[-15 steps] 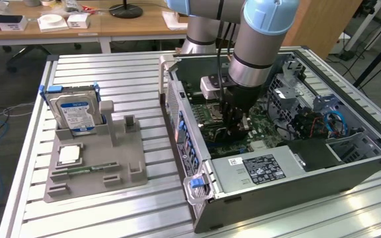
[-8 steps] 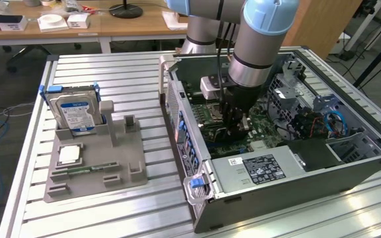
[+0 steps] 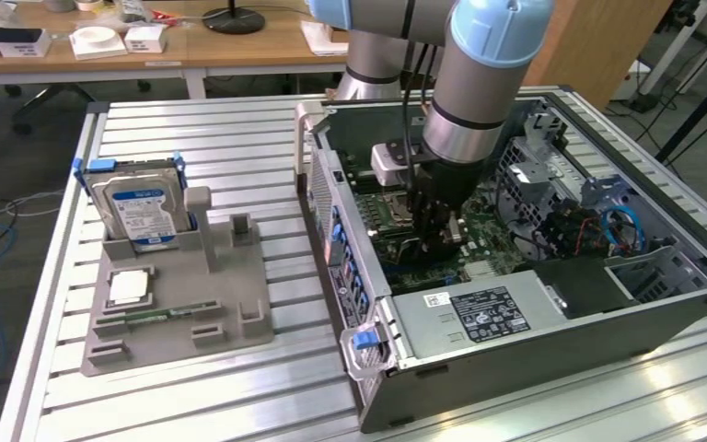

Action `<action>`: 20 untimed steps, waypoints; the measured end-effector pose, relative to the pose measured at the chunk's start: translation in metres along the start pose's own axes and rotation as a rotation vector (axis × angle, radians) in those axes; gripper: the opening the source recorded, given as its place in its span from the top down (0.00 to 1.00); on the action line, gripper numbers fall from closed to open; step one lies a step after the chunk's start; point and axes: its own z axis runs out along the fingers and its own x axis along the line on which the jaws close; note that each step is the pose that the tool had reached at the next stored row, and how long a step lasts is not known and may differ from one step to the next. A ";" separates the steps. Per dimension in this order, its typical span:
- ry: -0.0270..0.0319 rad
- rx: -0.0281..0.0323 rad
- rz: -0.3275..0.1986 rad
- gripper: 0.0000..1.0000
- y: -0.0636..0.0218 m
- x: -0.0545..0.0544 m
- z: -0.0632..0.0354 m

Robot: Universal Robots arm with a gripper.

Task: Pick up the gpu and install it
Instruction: 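Insert the gpu into the slot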

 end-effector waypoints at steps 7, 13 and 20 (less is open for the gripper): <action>-0.0002 0.0002 0.000 0.74 0.0001 0.000 0.0007; -0.0023 0.0012 0.001 0.73 0.0002 0.000 0.0017; -0.0004 -0.0004 0.000 0.43 0.0001 0.000 -0.0103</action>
